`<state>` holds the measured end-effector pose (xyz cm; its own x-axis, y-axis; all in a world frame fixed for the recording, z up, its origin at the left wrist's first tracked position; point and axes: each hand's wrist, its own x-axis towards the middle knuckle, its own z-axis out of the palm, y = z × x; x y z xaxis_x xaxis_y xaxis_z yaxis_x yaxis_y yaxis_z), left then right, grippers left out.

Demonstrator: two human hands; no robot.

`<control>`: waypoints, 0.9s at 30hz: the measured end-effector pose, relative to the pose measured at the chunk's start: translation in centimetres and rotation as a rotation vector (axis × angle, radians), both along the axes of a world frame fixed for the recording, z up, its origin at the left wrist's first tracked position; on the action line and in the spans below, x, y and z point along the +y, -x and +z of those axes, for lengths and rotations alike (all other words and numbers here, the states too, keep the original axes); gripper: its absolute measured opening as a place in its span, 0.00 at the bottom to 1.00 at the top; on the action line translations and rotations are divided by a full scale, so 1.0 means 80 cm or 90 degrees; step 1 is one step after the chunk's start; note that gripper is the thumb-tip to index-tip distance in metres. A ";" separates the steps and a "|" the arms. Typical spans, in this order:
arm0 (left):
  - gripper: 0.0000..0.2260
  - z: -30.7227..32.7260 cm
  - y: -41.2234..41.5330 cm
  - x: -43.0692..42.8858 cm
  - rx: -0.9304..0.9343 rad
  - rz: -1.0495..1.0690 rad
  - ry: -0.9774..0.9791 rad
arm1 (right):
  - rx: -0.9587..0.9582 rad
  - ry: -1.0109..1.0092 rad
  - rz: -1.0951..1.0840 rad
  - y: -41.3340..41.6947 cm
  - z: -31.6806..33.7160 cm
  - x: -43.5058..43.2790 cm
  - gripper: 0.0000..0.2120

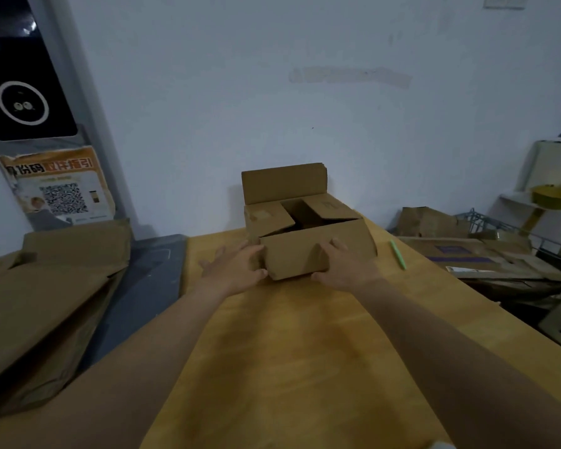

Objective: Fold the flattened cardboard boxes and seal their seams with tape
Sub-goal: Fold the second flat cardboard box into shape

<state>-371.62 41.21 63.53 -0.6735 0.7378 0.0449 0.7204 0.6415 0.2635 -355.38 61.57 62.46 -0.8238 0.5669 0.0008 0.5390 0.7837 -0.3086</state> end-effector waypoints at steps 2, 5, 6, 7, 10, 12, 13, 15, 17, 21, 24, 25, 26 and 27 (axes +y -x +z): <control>0.34 -0.004 0.005 -0.017 0.009 0.005 -0.007 | -0.012 -0.027 -0.010 -0.007 -0.001 -0.007 0.40; 0.30 -0.002 -0.003 -0.061 0.032 0.018 0.013 | -0.018 -0.069 -0.001 -0.009 0.004 -0.042 0.38; 0.29 0.002 -0.006 -0.079 0.045 0.023 0.020 | -0.013 -0.082 0.007 -0.006 0.009 -0.059 0.38; 0.29 0.006 -0.008 -0.097 0.055 0.029 0.031 | -0.005 -0.083 0.019 -0.002 0.015 -0.077 0.38; 0.32 0.031 -0.016 -0.163 0.069 0.053 0.049 | 0.015 -0.070 0.078 0.024 0.036 -0.136 0.41; 0.34 0.049 -0.012 -0.215 0.078 0.073 0.037 | 0.019 -0.076 0.118 0.045 0.050 -0.177 0.42; 0.34 0.055 -0.005 -0.243 0.093 0.087 0.028 | 0.019 -0.076 0.137 0.055 0.057 -0.198 0.42; 0.35 0.065 0.009 -0.303 0.123 0.118 0.032 | 0.015 -0.077 0.180 0.072 0.069 -0.242 0.40; 0.35 0.070 0.015 -0.358 0.127 0.122 0.086 | 0.010 -0.094 0.225 0.085 0.078 -0.287 0.38; 0.38 0.069 0.012 -0.444 0.049 0.201 0.116 | 0.002 -0.071 0.287 0.111 0.082 -0.369 0.39; 0.41 0.046 0.025 -0.498 -0.043 0.235 0.102 | -0.025 -0.075 0.329 0.122 0.080 -0.420 0.39; 0.43 0.038 0.027 -0.511 -0.071 0.239 0.100 | -0.032 -0.083 0.343 0.125 0.080 -0.436 0.38; 0.44 0.032 0.028 -0.521 -0.094 0.241 0.104 | -0.038 -0.085 0.353 0.126 0.081 -0.451 0.37; 0.45 0.023 0.030 -0.530 -0.106 0.239 0.103 | -0.042 -0.081 0.362 0.129 0.080 -0.464 0.36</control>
<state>-373.99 -1.16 65.37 -0.8845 0.4288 -0.1836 0.3852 0.8935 0.2309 -365.71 24.44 68.86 -0.9992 0.0344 -0.0216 0.0377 0.9841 -0.1734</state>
